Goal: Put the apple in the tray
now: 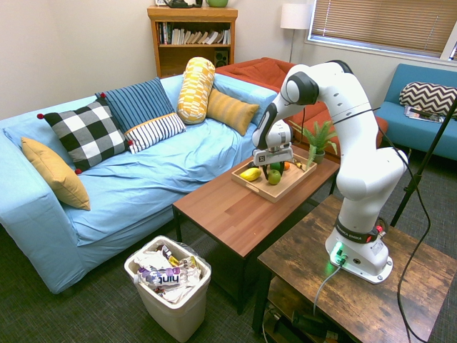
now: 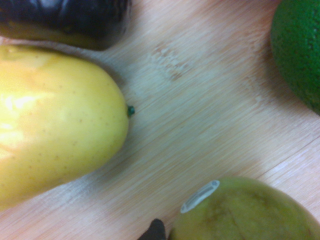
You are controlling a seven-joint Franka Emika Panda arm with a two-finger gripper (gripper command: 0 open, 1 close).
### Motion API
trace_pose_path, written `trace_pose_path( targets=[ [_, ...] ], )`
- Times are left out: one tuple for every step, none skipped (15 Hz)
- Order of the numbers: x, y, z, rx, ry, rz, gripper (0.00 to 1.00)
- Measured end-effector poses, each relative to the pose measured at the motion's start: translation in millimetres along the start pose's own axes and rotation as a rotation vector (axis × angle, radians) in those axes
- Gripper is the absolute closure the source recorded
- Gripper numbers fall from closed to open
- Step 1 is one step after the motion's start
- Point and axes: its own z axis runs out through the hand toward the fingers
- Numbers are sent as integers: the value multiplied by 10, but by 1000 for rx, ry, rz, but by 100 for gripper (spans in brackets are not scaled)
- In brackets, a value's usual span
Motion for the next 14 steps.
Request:
trace_pose_path(
  targets=[
    [4,-3,-2,1,-1,-4,0],
    [9,0,-3,2,-3,-9,0],
    [13,3,-3,4,-4,-14,0],
    [16,5,-3,5,-5,-16,0],
    [22,8,-3,6,-7,-18,0],
    [25,9,-7,8,-8,-21,0],
    [27,7,-17,11,-8,-27,0],
    [35,7,-36,15,-8,-33,0],
    [51,9,-69,22,-8,-36,0],
    [78,17,-131,33,-7,-36,0],
    [114,33,-236,49,-1,-36,0],
    [158,61,-382,68,8,-35,0],
    [192,102,-547,86,15,-32,0],
    [206,148,-702,100,17,-31,0]
  ],
)
